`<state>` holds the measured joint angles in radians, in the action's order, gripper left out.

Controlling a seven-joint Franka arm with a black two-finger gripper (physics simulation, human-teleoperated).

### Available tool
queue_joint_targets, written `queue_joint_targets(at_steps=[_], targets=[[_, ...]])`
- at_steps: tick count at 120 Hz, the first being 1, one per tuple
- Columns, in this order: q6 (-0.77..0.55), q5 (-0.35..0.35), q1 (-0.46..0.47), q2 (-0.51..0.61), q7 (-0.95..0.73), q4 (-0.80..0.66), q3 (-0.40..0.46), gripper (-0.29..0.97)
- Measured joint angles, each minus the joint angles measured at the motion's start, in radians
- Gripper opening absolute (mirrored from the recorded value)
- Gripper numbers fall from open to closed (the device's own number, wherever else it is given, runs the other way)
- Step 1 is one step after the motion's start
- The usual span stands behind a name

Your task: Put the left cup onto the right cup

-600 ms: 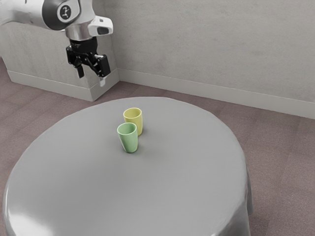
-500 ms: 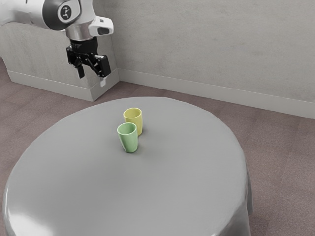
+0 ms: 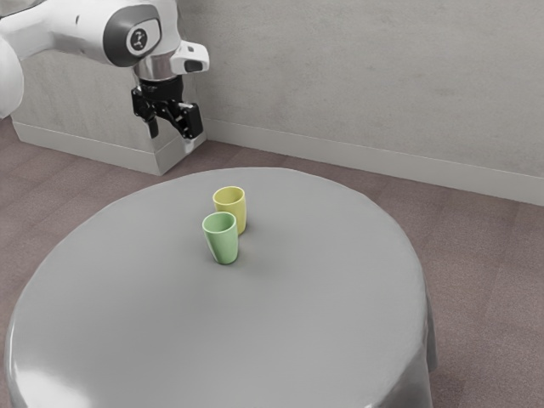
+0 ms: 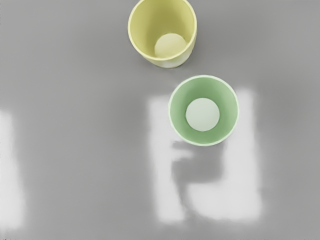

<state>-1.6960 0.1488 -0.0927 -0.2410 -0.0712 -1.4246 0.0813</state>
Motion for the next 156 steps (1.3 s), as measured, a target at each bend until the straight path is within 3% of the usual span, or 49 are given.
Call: queue_joint_targets(at_steps=[45,156], targets=[[-0.053,0.0,0.0,-0.112,-0.032,0.075,-0.018,0.68],[-0.079,-0.001,0.0,-0.325,-0.098,0.284,0.03,0.68]])
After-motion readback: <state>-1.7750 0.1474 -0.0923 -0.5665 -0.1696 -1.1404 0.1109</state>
